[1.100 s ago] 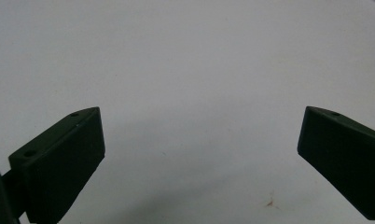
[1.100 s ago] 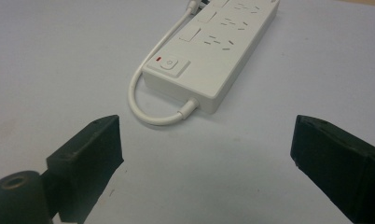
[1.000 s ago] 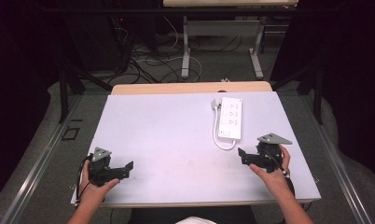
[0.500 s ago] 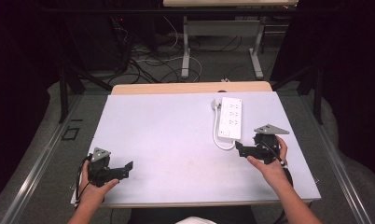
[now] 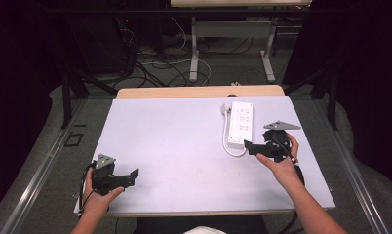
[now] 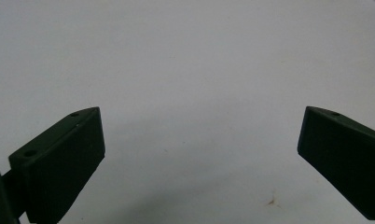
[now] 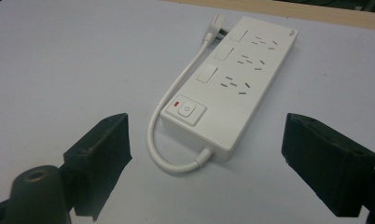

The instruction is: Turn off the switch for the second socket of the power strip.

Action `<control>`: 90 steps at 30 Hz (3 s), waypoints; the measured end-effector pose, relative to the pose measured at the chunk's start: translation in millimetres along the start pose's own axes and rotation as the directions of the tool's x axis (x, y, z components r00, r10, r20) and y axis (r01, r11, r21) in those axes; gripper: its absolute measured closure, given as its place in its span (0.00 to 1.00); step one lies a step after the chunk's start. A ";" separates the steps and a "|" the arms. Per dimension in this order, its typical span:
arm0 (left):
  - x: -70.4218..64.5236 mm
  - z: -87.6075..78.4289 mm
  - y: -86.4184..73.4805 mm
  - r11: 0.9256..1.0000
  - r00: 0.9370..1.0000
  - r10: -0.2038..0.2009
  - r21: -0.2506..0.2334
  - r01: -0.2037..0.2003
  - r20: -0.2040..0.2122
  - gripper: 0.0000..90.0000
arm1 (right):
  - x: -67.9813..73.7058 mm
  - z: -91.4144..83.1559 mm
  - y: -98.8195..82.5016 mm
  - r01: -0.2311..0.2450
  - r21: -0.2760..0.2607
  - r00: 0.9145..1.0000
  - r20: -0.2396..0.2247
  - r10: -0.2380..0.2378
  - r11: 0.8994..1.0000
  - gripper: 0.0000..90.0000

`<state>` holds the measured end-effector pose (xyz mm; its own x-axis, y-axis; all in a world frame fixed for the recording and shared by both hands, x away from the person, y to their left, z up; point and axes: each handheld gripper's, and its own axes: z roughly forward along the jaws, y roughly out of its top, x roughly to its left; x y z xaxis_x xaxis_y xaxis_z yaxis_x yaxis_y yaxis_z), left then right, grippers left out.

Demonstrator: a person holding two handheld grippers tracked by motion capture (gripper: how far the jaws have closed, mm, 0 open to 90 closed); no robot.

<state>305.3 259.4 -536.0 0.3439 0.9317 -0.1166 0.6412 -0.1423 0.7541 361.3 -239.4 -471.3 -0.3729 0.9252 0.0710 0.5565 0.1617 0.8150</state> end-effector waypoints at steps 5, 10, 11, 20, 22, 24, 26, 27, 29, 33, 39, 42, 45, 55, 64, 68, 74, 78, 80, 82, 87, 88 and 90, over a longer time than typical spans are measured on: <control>0.0 0.3 0.0 1.000 1.000 -0.001 0.000 0.001 -0.001 0.00 | -1.5 0.3 8.6 -0.011 0.013 1.000 -0.002 0.011 1.000 0.18; -0.1 0.4 0.0 1.000 1.000 0.000 0.001 0.000 -0.001 0.00 | -3.7 0.3 15.7 -0.010 0.013 1.000 -0.001 0.010 1.000 0.20; -0.1 0.4 0.0 1.000 1.000 0.000 0.001 0.000 -0.001 0.00 | -4.2 0.4 17.1 -0.008 0.012 1.000 -0.001 0.008 1.000 0.21; 0.2 0.6 -0.1 1.000 1.000 -0.001 0.002 0.001 -0.002 0.00 | -7.7 -0.9 31.1 -0.015 0.016 1.000 0.001 0.015 1.000 0.23; 0.3 0.6 -0.2 1.000 1.000 -0.002 0.002 0.002 -0.002 0.00 | -8.0 -0.8 32.5 -0.018 0.015 1.000 0.003 0.018 1.000 0.24; 0.4 0.6 -0.2 1.000 1.000 -0.003 0.002 0.003 -0.002 0.00 | -9.3 -0.2 35.0 -0.013 0.018 1.000 0.010 0.013 1.000 0.25; 0.4 0.8 -0.2 1.000 1.000 -0.003 0.002 0.003 -0.001 0.00 | -9.6 1.6 38.4 -0.017 0.022 1.000 0.020 0.017 1.000 0.26; 0.4 0.9 -0.1 1.000 1.000 -0.003 0.003 0.003 -0.001 0.00 | -9.2 1.7 39.6 -0.022 0.026 0.999 0.024 0.021 0.999 0.26; 0.4 1.0 -0.1 1.000 1.000 -0.002 0.004 0.002 -0.001 0.00 | -9.4 3.0 42.2 -0.015 0.025 0.999 0.029 0.015 1.000 0.27; 0.7 1.1 -0.1 1.000 1.000 -0.001 0.006 0.001 -0.001 0.00 | -9.5 5.3 46.4 -0.005 0.020 0.999 0.035 0.004 1.000 0.28; 0.8 1.3 -0.2 1.000 1.000 -0.007 0.004 0.007 -0.002 0.00 | -10.3 10.2 55.9 0.001 0.028 0.999 0.047 -0.002 1.000 0.34; 1.1 1.1 -0.3 1.000 1.000 -0.005 0.004 0.005 -0.003 0.01 | -11.0 12.1 59.5 -0.006 0.030 0.999 0.049 0.004 1.000 0.35; 1.3 1.0 -0.4 1.000 1.000 -0.006 0.005 0.006 -0.004 0.01 | -11.1 13.8 62.4 -0.012 0.032 0.999 0.052 0.010 0.999 0.36; 1.4 1.4 -0.4 1.000 1.000 -0.007 0.006 0.007 -0.006 0.01 | -13.1 20.1 70.0 0.002 0.036 0.998 0.067 -0.004 0.999 0.45; 1.8 1.6 -0.6 1.000 1.000 -0.007 0.007 0.007 -0.007 0.01 | -16.4 27.8 76.1 0.002 0.043 0.998 0.070 -0.005 0.999 0.54; 1.7 2.1 -0.9 1.000 1.000 -0.008 0.000 0.008 -0.009 0.01 | -17.4 32.8 77.8 0.004 0.055 0.997 0.075 -0.008 0.998 0.56; 2.1 1.8 -0.7 1.000 1.000 -0.007 0.008 0.007 -0.008 0.01 | -18.4 38.3 79.9 -0.012 0.061 0.996 0.088 0.007 0.998 0.60; 2.2 1.9 -0.7 1.000 1.000 -0.006 0.009 0.006 -0.008 0.01 | -19.8 43.6 80.9 -0.013 0.054 0.996 0.092 0.007 0.998 0.64; 2.0 2.3 -0.9 1.000 1.000 -0.007 0.004 0.007 -0.010 0.01 | -20.4 46.5 81.1 -0.011 0.054 0.995 0.096 0.006 0.998 0.65; 2.1 2.4 -1.0 1.000 1.000 -0.007 0.002 0.007 -0.010 0.01 | -20.1 49.6 81.3 -0.016 0.060 0.995 0.104 0.010 0.998 0.66; 2.8 1.8 -0.9 1.000 1.000 -0.001 0.009 0.001 -0.009 0.01 | -21.3 59.4 81.5 -0.008 0.067 0.993 0.115 0.000 0.998 0.71; 2.8 1.8 -0.9 1.000 1.000 -0.001 0.009 0.001 -0.009 0.01 | -21.3 59.4 81.5 -0.008 0.067 0.993 0.115 0.000 0.998 0.71; 3.1 1.7 -0.9 1.000 1.000 -0.001 0.012 0.001 -0.008 0.01 | -21.5 62.4 81.5 -0.009 0.070 0.993 0.115 0.000 0.997 0.73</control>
<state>307.0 261.8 -538.1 0.3379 0.9345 -0.1120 0.6497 -0.1455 0.7461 461.0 -224.7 -442.3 -0.2848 0.9586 0.0047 0.6104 0.1776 0.7719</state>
